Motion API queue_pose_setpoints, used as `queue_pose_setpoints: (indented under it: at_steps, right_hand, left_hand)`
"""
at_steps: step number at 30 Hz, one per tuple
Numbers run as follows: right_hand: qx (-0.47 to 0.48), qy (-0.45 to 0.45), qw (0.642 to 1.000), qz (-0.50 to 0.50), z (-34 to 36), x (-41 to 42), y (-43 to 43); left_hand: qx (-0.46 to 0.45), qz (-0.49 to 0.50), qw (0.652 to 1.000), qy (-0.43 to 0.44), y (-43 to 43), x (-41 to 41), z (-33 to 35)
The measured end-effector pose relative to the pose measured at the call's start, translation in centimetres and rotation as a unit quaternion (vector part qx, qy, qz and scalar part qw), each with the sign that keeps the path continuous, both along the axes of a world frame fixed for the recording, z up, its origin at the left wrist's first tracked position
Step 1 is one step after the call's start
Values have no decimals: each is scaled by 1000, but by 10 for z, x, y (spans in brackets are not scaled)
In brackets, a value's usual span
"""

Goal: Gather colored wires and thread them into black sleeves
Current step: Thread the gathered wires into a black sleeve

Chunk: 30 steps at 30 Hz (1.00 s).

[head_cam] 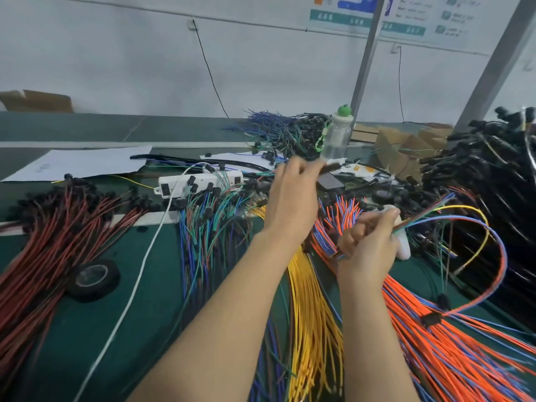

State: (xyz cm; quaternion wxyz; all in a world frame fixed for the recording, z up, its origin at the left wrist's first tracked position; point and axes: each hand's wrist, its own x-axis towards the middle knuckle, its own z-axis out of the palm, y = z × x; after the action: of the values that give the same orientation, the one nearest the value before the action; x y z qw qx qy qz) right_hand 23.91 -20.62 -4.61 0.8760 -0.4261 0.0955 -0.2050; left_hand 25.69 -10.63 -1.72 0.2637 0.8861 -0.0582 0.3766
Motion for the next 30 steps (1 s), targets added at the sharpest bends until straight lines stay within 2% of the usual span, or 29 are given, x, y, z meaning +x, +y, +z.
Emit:
queue_pose_setpoints:
  at_steps: [2, 3, 5, 7, 8, 10, 12, 13, 14, 15, 17, 19, 23, 25, 27, 30]
  right_hand:
    - [-1, -27, 998, 51, 2, -2, 7]
    - [-24, -29, 996, 78, 5, -5, 13]
    - [-59, -48, 987, 140, 6, -10, 23]
    - [-97, -69, 973, 200, 7, -17, 34]
    - [-124, -73, 964, 225, 5, -21, 39]
    - [-152, -60, 950, 266, 3, -29, 50]
    - [-142, -28, 950, 278, 2, -33, 60]
    - [-133, -11, 953, 272, 3, -34, 64]
    - [-122, -3, 957, 264, 3, -34, 69]
    - [-112, -5, 958, 262, 3, -35, 73]
    - [-109, -11, 954, 279, 1, -38, 83]
    - [-127, -1, 939, 319, -7, -44, 93]
    - [-179, 19, 902, 393, -19, -51, 100]
    - [-173, 41, 906, 384, -19, -49, 99]
    - [-110, 57, 926, 357, -16, -47, 97]
    - [114, 14, 944, 309, -11, -44, 86]
  left_hand:
    - [59, 13, 997, -57, 7, -18, 26]
    - [92, 10, 995, -47, 10, -29, 34]
    - [149, 14, 986, 67, 17, -49, 41]
    - [194, 43, 960, 198, 26, -65, 39]
    - [205, 56, 950, 230, 32, -72, 37]
    - [192, 70, 952, 226, 45, -85, 30]
    - [115, 74, 985, 105, 59, -96, 13]
    - [42, 69, 996, 38, 65, -104, 4]
    - [-37, 60, 997, 16, 70, -110, -4]
    - [-129, 42, 990, 34, 75, -114, -12]
    - [-319, -33, 940, 116, 84, -116, -31]
    - [-468, -120, 862, 155, 89, -115, -47]
    - [-582, -179, 785, 110, 89, -110, -68]
    - [-621, -181, 758, 81, 90, -109, -71]
    - [-655, -166, 734, 69, 91, -109, -71]
    - [-706, -159, 686, 76, 87, -110, -72]
